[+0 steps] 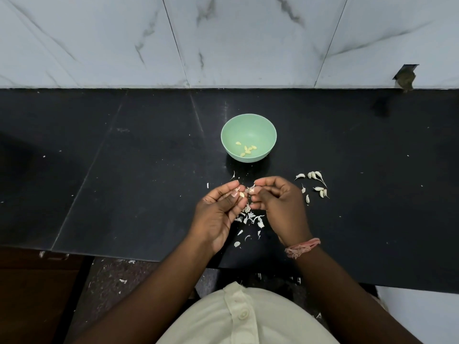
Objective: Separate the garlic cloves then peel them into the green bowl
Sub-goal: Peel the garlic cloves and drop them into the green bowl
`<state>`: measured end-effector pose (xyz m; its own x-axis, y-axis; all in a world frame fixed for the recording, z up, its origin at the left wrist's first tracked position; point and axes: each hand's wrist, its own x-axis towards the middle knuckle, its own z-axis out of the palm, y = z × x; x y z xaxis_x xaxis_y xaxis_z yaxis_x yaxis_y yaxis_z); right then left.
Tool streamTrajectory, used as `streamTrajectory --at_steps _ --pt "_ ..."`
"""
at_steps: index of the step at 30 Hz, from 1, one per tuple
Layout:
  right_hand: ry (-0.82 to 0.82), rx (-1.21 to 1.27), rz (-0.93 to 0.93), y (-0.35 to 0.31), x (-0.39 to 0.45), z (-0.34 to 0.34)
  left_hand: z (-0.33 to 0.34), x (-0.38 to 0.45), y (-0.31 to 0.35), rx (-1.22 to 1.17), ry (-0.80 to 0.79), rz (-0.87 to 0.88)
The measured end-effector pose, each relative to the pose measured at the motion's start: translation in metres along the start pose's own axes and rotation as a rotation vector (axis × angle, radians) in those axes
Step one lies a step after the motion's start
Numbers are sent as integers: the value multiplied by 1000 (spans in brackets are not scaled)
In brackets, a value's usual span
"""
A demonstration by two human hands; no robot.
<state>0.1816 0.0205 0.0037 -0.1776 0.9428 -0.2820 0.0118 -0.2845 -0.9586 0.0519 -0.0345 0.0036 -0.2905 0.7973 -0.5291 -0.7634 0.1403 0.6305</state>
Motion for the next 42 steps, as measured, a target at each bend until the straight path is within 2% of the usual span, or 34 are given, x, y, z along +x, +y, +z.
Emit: streamTrajectory --at_steps 5,12,15,19,22,25,29,33,35,38,40,42 --pt "27 -333 -148 8 -1 -3 3 -1 -2 -45 14 -11" --pt "199 -541 -305 7 -1 -8 3 -1 -1 -111 24 -20" --pt "115 -528 -342 9 0 -8 2 -1 -1 -122 23 -22" --pt "-67 -657 -374 9 -3 -6 -1 2 -3 -82 32 -14" --pt "-19 -584 -412 8 -6 -3 -4 3 -4 -34 37 -11" --pt "-44 -507 -440 6 -9 3 -3 0 -6 27 14 -8" --pt "-6 -318 -274 9 -5 10 -1 -3 -5 85 -7 -16" --pt "100 -124 -110 6 2 13 -5 -1 0 41 17 -67" --pt "89 -179 -136 5 4 8 -7 -1 2 -13 23 -92" --pt "42 -489 -268 0 2 2 -9 -1 5 -89 17 -88" --pt "102 -610 -363 -5 -3 1 -8 -2 5 -110 6 -63" --pt "189 -615 -487 -9 -3 1 -7 -3 6 -111 -5 -30"
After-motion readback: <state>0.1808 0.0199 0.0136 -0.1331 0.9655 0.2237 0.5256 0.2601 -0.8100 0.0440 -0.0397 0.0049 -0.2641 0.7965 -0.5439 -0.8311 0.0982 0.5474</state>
